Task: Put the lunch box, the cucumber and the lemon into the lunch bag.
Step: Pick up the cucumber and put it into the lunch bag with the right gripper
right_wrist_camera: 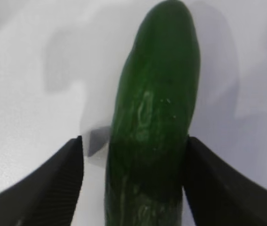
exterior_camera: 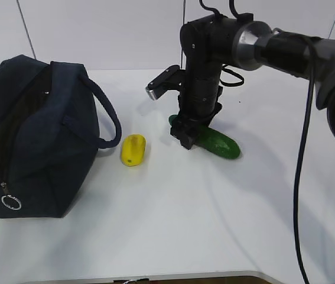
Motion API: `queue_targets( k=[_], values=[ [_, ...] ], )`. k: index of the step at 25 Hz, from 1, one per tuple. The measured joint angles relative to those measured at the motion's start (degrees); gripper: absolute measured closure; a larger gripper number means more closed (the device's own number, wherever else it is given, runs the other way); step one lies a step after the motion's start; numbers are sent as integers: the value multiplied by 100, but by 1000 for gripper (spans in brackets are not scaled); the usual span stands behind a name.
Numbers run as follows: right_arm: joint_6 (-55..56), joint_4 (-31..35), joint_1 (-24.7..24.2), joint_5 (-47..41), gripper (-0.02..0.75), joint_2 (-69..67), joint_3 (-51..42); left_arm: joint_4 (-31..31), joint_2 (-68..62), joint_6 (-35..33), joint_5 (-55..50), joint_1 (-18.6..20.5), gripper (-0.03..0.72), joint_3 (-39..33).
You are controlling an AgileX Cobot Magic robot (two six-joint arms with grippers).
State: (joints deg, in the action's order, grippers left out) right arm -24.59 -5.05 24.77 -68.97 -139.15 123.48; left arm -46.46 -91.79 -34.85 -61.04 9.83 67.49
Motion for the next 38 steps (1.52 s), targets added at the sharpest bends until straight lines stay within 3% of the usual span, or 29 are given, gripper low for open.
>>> queue_targets(
  k=[5,11,18,24,28,38],
  values=[
    [64,-60,0,0,365,0,0,0,0,0,0,0,702,0],
    [222,-86,0,-100,395,0,144,0,0,0,0,0,702,0],
    [1199,194,0,-130,396,236,666,0,0,0,-4,0,702,0],
    [1803,1663,0,-198,397,751,934,-56,0,0,-13,12,703,0],
    [1879,3017,0,-235,397,778,975,-368,0,-77,-63,12,703,0],
    [1892,5552,35,-22,397,778,1088,-1025,0,-256,-145,12,703,0]
  ],
)
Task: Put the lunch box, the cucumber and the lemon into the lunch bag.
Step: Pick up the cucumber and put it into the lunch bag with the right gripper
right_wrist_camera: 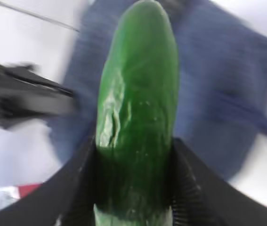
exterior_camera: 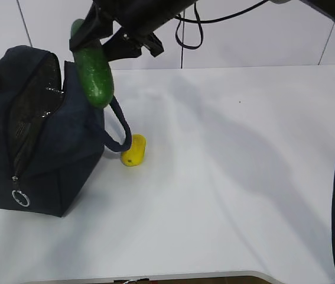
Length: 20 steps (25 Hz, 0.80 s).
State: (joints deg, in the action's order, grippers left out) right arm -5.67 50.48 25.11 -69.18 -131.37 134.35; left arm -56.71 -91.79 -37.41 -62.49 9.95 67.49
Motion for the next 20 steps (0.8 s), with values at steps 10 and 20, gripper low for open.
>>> queue_targets(
  k=[10,20],
  values=[
    [232,687,252,753,397,-115,13,-230,0,-60,-59,0,703,0],
    [297,593,482,1065,398,-734,13,-344,0,-87,-92,0,703,0]
  ],
)
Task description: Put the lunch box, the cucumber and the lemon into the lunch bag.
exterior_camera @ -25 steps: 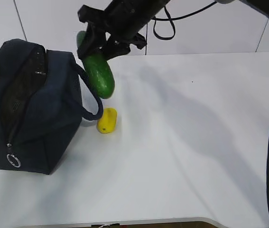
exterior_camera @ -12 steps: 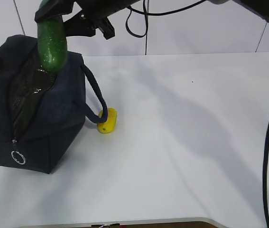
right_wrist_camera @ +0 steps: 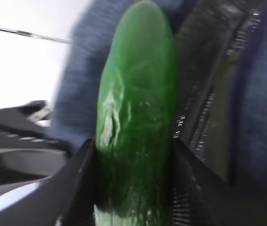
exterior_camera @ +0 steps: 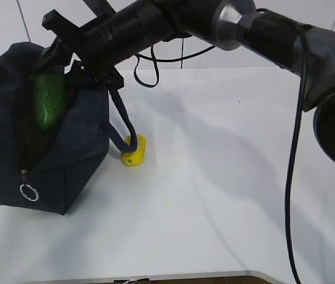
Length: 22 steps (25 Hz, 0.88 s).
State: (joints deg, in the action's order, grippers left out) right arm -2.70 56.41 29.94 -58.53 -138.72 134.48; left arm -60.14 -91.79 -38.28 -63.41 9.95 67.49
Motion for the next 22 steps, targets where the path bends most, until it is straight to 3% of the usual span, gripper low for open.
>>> queue_targets(
  k=[9,16,22],
  values=[
    [-336,-124,64,86,391,-164,0,-33,0,-10,-12,0,703,0],
    [-627,-115,76,51,296,-164,0,-47,0,-52,-13,0,703,0],
    [-775,-115,76,-140,280,-164,14,-47,0,-63,-23,0,703,0]
  ],
)
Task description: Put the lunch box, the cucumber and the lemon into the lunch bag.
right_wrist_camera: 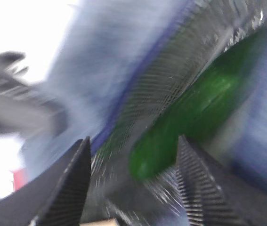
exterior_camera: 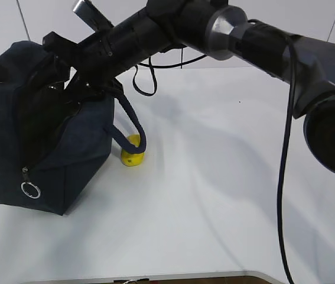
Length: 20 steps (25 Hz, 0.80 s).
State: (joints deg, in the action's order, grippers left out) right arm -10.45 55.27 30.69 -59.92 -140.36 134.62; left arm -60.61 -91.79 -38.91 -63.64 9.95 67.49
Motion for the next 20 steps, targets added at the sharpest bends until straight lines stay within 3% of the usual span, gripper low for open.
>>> queue_targets(
  k=[8,16,20],
  values=[
    [-168,-552,0,-772,277,-48,889,458,0,-34,122,0,703,0],
    [457,-2252,0,-1158,277,-48,1911,1074,0,97,417,0,703,0],
    [769,-2792,-10,-1172,276,-38,2098,1484,0,314,554,11,703,0]
  ],
)
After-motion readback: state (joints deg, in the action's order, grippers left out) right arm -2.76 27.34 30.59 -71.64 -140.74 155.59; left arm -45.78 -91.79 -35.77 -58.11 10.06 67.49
